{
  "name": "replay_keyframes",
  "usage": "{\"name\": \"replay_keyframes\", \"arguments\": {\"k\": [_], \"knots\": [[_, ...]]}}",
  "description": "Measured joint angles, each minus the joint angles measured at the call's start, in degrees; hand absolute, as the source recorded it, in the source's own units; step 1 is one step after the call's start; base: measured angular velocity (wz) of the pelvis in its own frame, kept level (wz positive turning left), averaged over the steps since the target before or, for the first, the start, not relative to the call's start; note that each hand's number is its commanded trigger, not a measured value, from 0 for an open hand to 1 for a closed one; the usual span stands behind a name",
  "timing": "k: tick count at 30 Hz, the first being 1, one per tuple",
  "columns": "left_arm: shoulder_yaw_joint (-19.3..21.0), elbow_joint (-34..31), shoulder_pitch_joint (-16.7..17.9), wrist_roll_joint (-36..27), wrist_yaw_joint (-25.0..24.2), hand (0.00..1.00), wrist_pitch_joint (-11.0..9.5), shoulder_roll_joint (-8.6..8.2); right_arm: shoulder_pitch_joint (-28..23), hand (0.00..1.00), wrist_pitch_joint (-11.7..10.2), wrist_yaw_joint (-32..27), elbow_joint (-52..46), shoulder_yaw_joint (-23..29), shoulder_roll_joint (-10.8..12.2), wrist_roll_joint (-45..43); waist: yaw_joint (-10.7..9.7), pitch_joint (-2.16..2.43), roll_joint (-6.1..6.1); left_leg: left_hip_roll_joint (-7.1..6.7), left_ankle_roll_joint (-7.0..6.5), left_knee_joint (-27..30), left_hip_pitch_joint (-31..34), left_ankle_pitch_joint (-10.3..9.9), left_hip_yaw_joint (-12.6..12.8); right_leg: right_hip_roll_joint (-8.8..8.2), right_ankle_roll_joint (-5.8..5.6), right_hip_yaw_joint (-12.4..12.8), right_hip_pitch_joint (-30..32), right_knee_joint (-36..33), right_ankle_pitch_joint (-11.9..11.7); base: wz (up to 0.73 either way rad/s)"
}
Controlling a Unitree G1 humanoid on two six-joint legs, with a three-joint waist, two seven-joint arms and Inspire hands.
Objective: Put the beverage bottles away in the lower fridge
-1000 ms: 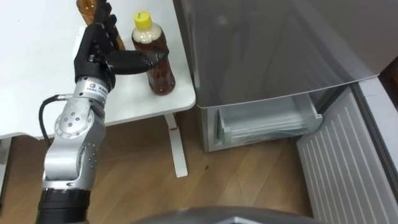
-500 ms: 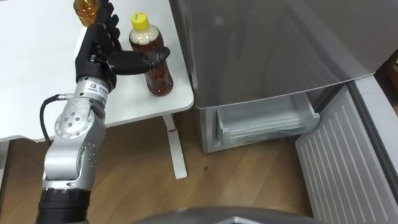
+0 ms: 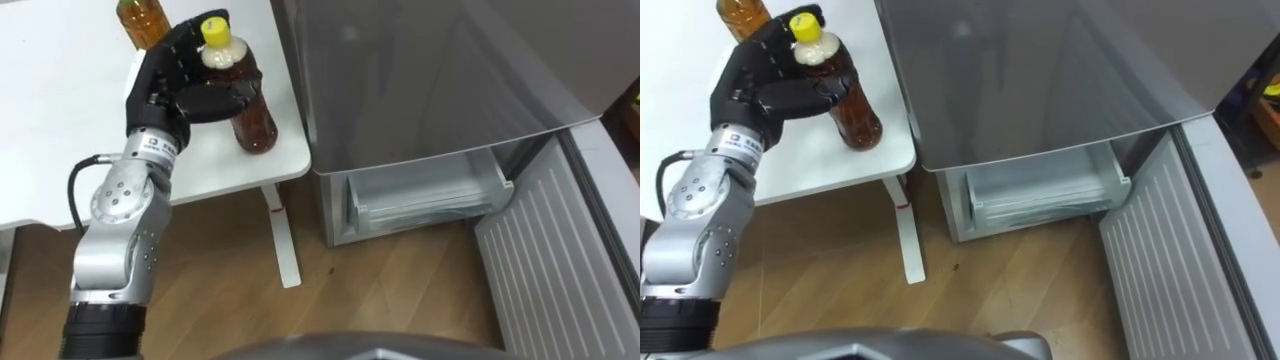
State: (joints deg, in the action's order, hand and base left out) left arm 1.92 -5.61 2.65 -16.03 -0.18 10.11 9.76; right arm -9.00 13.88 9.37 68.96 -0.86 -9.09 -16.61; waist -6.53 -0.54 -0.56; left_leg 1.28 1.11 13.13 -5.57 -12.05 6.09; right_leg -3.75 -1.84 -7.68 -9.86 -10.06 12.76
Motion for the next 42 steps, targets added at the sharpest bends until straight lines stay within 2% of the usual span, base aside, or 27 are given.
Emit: {"name": "replay_keyframes", "arguments": {"k": [1,9,12,18,21,23,24,30,35,38,42], "knots": [[-0.2,0.7,0.0,0.0,-0.5,1.00,0.8,-0.01,0.0,0.00,0.0,0.0,0.0,0.0,0.0,0.0,0.0,0.01,-0.02,0.00,0.00,0.0,0.0,0.0,0.0,0.00,0.00,0.0,0.0,0.0,0.0,0.00],[-2.6,3.8,-0.1,0.2,-2.2,1.00,1.6,-0.40,0.1,0.00,-0.1,0.1,0.2,0.0,-0.1,-0.5,-0.4,0.09,-0.10,0.00,0.00,-0.3,-0.2,0.0,0.0,0.00,0.00,-0.2,-0.1,0.0,0.0,0.00],[-3.2,4.8,-0.1,0.7,-2.2,1.00,2.4,-0.41,0.3,0.00,-0.2,0.2,0.2,-0.1,-0.1,-1.7,-1.3,-0.14,0.24,0.00,0.00,-0.4,-0.1,0.0,0.0,0.00,0.00,-0.1,-0.1,0.1,0.0,0.00],[-4.5,4.8,-0.1,0.6,-2.3,1.00,2.4,-0.41,0.4,0.00,-0.2,1.4,0.3,-0.1,-0.1,-2.2,-1.4,-0.74,1.25,-0.01,0.00,-0.5,-0.1,0.0,0.0,0.00,0.00,-0.1,0.0,0.3,0.0,0.00],[-4.8,4.8,-0.1,0.6,-2.3,1.00,2.4,-0.41,0.8,0.00,-0.2,1.4,0.4,-0.1,0.0,-2.2,-1.4,-0.83,1.57,-0.01,0.01,-0.5,0.0,0.0,0.0,0.01,0.01,-0.2,0.0,0.4,0.0,0.00],[-4.8,4.8,-0.1,0.6,-2.2,1.00,2.4,-0.41,1.1,0.00,-0.2,1.3,0.3,-0.1,0.0,-1.7,-1.4,-0.52,1.98,-0.01,0.00,-0.4,0.4,0.0,0.0,0.01,0.01,-0.5,0.4,0.4,0.0,0.00],[-4.8,4.8,-0.3,0.6,-2.1,1.00,2.4,-0.40,1.4,0.00,-0.2,1.2,0.3,-0.1,0.0,-1.5,-1.5,-0.15,2.15,-0.01,0.00,-0.3,1.0,0.0,0.0,0.00,0.02,-0.6,0.9,0.3,0.0,0.03],[-4.9,4.8,-2.5,-0.4,-0.6,1.00,2.4,-0.55,2.7,0.00,-0.7,-0.9,0.3,-0.1,0.5,0.6,-1.3,0.01,2.23,-0.02,0.01,-0.3,0.9,0.0,-0.1,-0.04,0.05,-0.8,0.8,0.2,0.0,0.01],[-5.0,4.5,-3.0,-1.2,0.4,1.00,1.7,-2.93,3.8,0.00,-1.3,-2.4,-0.3,-0.1,0.5,2.9,-0.5,0.13,2.01,0.01,0.01,-0.2,0.9,0.0,-0.1,-0.06,0.07,-0.8,0.9,0.1,-0.1,0.00],[-5.3,4.5,-3.0,-0.5,0.4,1.00,1.4,-4.40,3.8,0.00,-1.4,-3.7,-1.5,-0.1,0.2,2.6,1.1,0.14,1.94,0.05,0.01,-0.2,1.4,0.0,0.1,0.02,0.11,-0.5,1.4,0.0,-0.1,-0.02],[-6.5,4.5,-3.0,-0.8,0.4,1.00,0.7,-4.67,3.8,0.00,-1.4,-4.1,-3.2,-1.2,-0.3,1.5,3.4,0.20,1.68,0.07,-0.02,0.3,2.8,0.0,0.2,-0.03,0.11,-0.3,3.0,-1.0,-0.1,-0.02]]}}
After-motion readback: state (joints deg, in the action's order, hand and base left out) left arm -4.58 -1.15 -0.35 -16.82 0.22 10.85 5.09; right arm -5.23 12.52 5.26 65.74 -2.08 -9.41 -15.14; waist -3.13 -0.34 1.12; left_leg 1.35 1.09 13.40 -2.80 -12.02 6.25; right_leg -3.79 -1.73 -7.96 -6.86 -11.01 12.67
